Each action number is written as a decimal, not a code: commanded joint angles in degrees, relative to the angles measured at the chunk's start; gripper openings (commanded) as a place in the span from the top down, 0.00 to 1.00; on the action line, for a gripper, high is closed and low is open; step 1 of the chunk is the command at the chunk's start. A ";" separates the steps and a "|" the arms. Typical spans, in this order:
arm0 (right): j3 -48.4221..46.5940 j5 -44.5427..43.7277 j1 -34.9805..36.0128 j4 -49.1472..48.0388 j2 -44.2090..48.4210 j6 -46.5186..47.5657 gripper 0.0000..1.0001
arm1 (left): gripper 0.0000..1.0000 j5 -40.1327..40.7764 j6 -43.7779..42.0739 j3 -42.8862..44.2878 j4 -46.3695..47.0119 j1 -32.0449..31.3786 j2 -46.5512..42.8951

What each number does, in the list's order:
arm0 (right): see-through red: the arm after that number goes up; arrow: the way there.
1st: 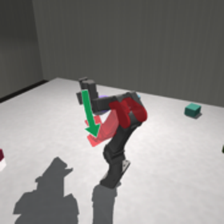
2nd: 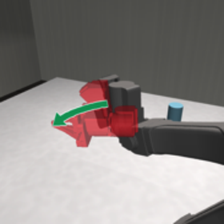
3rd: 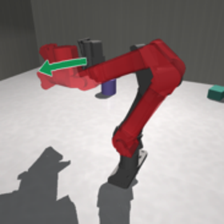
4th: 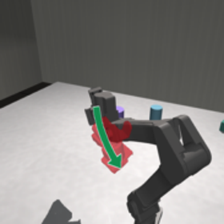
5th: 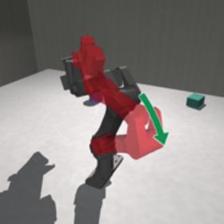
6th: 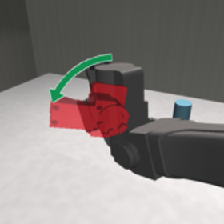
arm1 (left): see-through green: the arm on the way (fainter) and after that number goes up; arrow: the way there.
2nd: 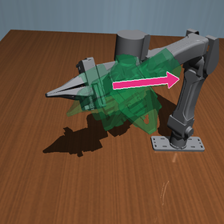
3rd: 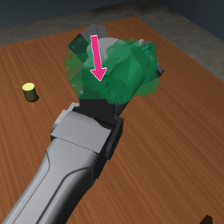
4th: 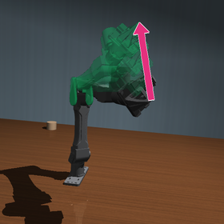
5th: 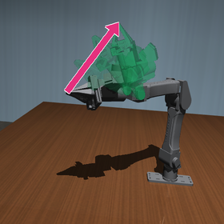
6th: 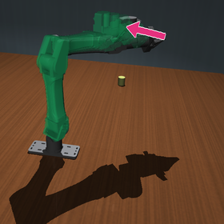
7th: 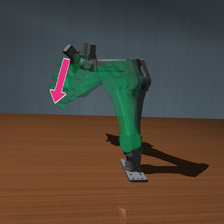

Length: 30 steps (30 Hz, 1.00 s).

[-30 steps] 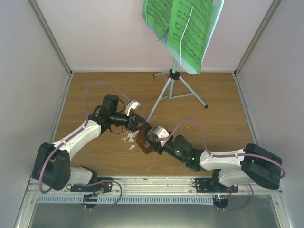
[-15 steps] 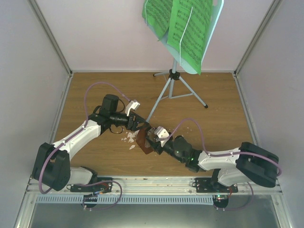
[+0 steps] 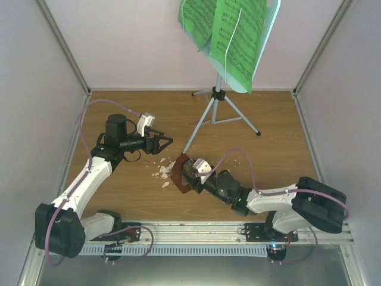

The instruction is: Pack up the instrument practice props

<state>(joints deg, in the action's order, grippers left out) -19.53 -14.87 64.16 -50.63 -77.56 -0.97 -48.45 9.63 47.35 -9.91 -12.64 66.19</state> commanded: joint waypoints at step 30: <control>-1.19 -0.58 -0.16 9.55 1.60 -4.33 0.01 | 0.16 1.20 -0.73 -0.60 1.72 0.97 -0.63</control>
<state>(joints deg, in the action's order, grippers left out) -20.88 -14.52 64.05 -43.64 -79.77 -2.57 -47.35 9.63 47.22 -9.76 -12.05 65.93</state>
